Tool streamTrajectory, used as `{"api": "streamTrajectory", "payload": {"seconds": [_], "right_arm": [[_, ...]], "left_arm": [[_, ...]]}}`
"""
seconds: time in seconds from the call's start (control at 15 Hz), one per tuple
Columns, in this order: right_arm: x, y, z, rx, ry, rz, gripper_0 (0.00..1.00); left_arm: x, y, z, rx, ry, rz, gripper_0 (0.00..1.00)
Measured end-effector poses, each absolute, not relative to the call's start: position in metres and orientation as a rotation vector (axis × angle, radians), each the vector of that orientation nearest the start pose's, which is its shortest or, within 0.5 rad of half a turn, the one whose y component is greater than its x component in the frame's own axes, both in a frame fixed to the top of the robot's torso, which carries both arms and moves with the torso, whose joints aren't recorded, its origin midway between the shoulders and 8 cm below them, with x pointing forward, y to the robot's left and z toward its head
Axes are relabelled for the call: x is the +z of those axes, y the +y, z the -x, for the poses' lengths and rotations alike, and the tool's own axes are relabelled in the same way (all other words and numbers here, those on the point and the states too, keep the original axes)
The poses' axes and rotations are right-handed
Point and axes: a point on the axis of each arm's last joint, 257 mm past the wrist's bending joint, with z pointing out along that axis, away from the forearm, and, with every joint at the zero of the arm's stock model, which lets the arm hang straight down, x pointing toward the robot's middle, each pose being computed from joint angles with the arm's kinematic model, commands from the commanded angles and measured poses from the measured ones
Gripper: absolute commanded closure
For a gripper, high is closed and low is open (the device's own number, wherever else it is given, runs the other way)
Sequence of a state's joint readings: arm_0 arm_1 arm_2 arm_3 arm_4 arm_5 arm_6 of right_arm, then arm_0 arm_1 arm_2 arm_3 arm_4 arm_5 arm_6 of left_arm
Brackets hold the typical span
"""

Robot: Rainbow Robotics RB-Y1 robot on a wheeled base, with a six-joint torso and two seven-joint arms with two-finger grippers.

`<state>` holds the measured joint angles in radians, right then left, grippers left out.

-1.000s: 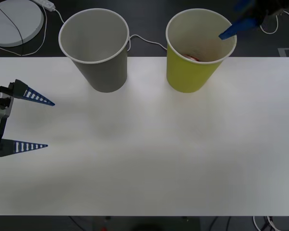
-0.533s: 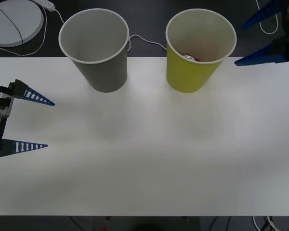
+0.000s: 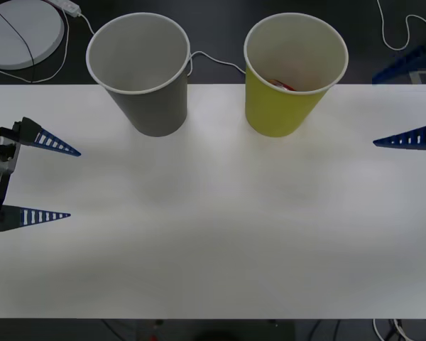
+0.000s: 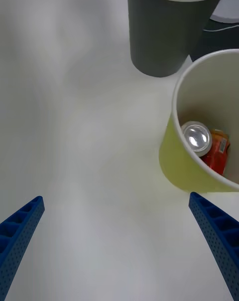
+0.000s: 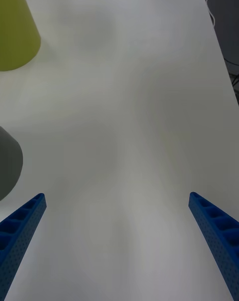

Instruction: Put the can into the green bin and the plastic bottle into the gray bin

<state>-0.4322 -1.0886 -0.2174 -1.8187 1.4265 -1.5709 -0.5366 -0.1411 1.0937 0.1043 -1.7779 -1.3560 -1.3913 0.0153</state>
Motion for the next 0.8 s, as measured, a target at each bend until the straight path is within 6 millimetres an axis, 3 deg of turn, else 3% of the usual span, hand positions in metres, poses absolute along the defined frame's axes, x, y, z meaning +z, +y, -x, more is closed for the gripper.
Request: {"api": "streamTrajectory", "payload": {"seconds": [0.4,0.8], "right_arm": [[-0.071,-0.273,-0.376,0.303,1.581,1.699,0.0],[-0.102,-0.277,-0.36,0.348,1.538,1.704,0.0]], "left_arm": [[-0.148,0.275,-0.382,-0.253,1.464,-1.836,0.0],[-0.148,0.275,-0.382,-0.253,1.464,-1.836,0.0]]}}
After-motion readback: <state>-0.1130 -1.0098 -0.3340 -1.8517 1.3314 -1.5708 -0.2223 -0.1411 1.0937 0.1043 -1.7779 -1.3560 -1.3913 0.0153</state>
